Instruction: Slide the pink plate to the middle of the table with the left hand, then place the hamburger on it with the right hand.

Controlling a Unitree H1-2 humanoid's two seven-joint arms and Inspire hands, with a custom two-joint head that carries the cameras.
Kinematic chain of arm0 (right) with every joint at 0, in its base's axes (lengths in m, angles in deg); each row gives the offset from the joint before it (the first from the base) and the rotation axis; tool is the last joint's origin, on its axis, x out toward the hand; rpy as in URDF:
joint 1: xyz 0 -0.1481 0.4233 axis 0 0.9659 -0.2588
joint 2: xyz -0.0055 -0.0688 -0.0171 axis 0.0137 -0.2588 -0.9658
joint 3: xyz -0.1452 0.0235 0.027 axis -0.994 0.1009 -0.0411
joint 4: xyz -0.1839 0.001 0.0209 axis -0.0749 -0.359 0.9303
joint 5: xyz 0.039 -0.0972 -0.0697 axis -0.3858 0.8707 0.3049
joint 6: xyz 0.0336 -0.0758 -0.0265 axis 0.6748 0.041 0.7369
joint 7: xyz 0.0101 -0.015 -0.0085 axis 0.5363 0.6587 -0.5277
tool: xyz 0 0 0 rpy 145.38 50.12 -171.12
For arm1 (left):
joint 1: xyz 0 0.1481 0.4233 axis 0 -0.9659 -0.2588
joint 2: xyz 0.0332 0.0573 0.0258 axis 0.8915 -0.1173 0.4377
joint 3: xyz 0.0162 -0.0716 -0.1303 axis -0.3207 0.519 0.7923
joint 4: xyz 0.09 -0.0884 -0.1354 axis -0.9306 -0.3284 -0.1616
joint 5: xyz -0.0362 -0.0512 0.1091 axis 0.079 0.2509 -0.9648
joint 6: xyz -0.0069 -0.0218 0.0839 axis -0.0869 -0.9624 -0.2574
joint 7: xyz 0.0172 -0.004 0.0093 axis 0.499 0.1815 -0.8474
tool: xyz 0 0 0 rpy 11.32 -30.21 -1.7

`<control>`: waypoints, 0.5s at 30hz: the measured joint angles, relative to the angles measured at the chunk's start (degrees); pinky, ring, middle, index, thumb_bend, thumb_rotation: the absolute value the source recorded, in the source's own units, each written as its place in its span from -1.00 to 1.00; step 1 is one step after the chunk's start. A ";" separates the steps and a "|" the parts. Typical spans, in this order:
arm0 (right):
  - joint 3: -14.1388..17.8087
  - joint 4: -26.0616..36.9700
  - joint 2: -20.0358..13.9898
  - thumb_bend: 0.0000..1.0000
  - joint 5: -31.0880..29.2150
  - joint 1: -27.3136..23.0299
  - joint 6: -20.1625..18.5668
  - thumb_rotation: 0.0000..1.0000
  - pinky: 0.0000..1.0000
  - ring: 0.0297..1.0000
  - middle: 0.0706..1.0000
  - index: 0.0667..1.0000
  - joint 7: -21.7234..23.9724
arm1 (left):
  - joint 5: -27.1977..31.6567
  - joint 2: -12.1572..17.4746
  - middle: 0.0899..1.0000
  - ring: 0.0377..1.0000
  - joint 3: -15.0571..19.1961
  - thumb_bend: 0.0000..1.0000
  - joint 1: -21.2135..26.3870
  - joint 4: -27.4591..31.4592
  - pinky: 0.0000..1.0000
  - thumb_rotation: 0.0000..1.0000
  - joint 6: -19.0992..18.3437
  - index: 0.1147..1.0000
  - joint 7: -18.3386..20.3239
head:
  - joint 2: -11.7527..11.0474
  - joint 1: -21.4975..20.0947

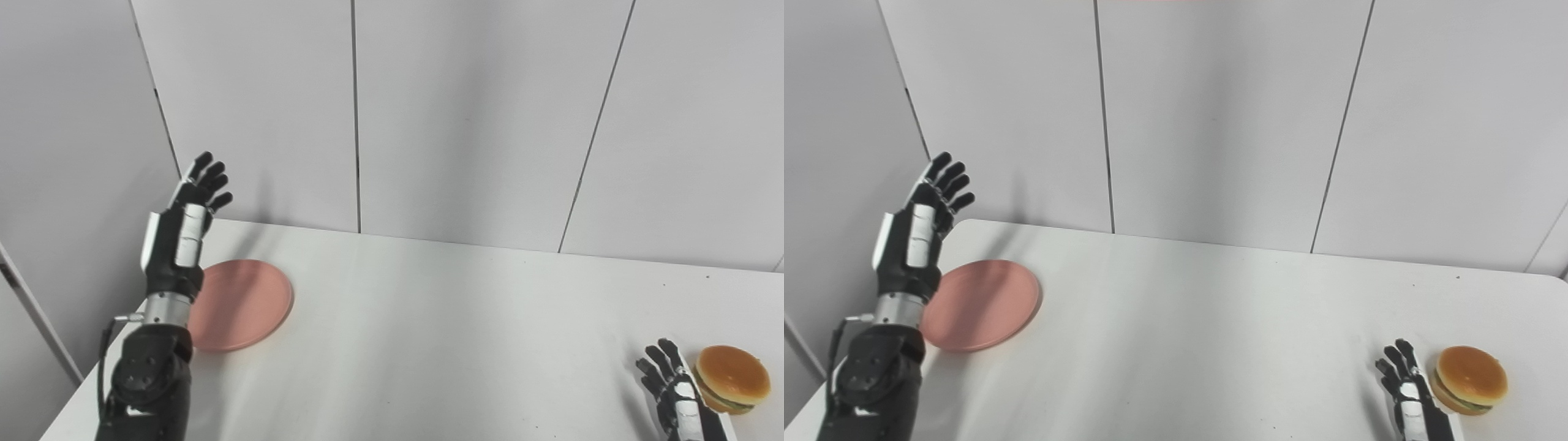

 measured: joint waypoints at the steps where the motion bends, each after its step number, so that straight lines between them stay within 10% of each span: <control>1: 0.01 0.01 0.01 0.71 0.00 0.00 0.00 1.00 0.88 0.79 0.85 0.90 0.00 | 0.56 0.77 0.83 0.84 0.27 0.79 0.34 -1.46 0.70 0.85 0.12 0.77 0.24 | 0.26 0.00; 15: 0.06 0.79 0.01 0.66 -0.34 0.44 -0.22 1.00 0.85 0.76 0.82 0.89 0.17 | 4.31 3.92 0.68 0.71 4.17 0.83 3.14 -19.65 0.55 0.77 2.18 0.72 1.73 | 1.58 -0.09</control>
